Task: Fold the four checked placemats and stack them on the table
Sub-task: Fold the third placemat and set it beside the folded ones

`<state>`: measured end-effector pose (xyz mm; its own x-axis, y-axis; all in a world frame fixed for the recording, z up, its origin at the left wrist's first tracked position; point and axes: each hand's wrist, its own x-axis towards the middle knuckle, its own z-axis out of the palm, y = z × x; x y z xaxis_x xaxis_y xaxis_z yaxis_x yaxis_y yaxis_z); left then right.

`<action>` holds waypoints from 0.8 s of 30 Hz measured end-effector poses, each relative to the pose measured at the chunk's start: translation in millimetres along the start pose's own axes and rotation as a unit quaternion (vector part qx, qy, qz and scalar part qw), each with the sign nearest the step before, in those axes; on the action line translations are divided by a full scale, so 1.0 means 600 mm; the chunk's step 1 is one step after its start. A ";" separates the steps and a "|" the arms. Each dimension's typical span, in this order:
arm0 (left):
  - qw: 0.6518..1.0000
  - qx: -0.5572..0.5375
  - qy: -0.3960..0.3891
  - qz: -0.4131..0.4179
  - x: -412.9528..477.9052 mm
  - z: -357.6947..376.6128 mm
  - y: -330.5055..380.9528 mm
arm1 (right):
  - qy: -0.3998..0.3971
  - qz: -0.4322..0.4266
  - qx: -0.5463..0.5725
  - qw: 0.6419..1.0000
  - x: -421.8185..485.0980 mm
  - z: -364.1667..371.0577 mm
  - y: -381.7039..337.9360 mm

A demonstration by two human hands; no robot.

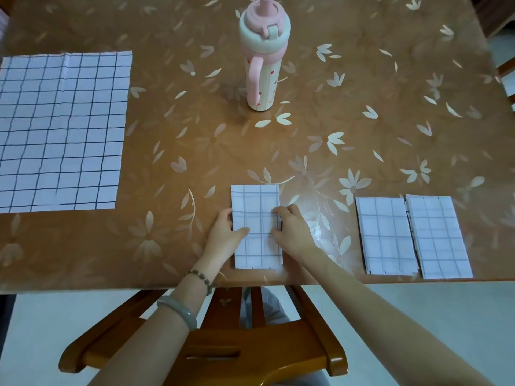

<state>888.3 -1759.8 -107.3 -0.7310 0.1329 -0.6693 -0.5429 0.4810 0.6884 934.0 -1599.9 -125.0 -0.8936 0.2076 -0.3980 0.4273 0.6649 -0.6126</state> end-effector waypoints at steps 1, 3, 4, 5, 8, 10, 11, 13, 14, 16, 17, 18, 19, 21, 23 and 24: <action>0.999 0.036 -0.002 0.024 -0.004 0.006 -0.002 | -0.006 0.000 0.008 1.000 0.000 -0.003 0.000; 0.998 0.037 -0.018 0.053 -0.014 0.013 0.002 | -0.023 0.013 0.046 0.999 0.003 -0.017 -0.005; 0.998 0.018 -0.033 0.057 -0.019 0.012 0.006 | -0.022 0.024 0.067 0.997 0.006 -0.028 -0.008; 0.997 -0.002 -0.055 0.053 -0.024 0.009 0.010 | -0.011 0.027 0.089 0.996 0.009 -0.039 -0.009; 0.990 -0.032 -0.134 0.032 -0.051 -0.018 0.021 | 0.023 -0.011 0.116 0.993 0.017 -0.081 -0.014; 0.983 -0.053 -0.177 -0.010 -0.073 -0.038 0.030 | -0.039 -0.031 0.159 0.986 0.020 -0.112 -0.025; 0.979 -0.061 -0.193 -0.032 -0.084 -0.047 0.034 | -0.103 -0.027 0.191 0.976 0.021 -0.124 -0.033; 0.975 -0.056 -0.209 -0.041 -0.104 -0.059 0.043 | -0.217 -0.009 0.205 0.954 0.023 -0.137 -0.038; 0.976 -0.053 -0.209 -0.038 -0.114 -0.065 0.048 | -0.259 0.011 0.203 0.944 0.016 -0.141 -0.042; 0.977 -0.055 -0.205 -0.029 -0.125 -0.077 0.056 | -0.295 0.036 0.240 0.924 0.005 -0.142 -0.042; 0.977 -0.057 -0.205 -0.024 -0.127 -0.083 0.059 | -0.284 0.043 0.260 0.922 -0.002 -0.145 -0.042; 0.977 -0.052 -0.208 -0.019 -0.131 -0.089 0.063 | -0.263 0.042 0.279 0.923 -0.016 -0.152 -0.047; 0.975 -0.040 -0.219 -0.014 -0.132 -0.094 0.062 | -0.235 0.037 0.300 0.924 -0.026 -0.157 -0.047; 0.970 -0.027 -0.244 -0.006 -0.141 -0.102 0.059 | -0.194 0.033 0.340 0.920 -0.053 -0.172 -0.048; 0.970 -0.044 -0.241 -0.008 -0.146 -0.106 0.046 | -0.143 0.034 0.369 0.918 -0.085 -0.185 -0.047; 0.973 -0.056 -0.226 -0.007 -0.150 -0.107 0.038 | -0.121 0.038 0.387 0.914 -0.102 -0.190 -0.049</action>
<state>915.6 -1816.4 -13.6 -0.4812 0.5063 -0.7156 -0.6113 0.3913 0.6879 960.5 -1550.2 -4.8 -0.8406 0.0062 -0.5416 0.5399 -0.0697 -0.8388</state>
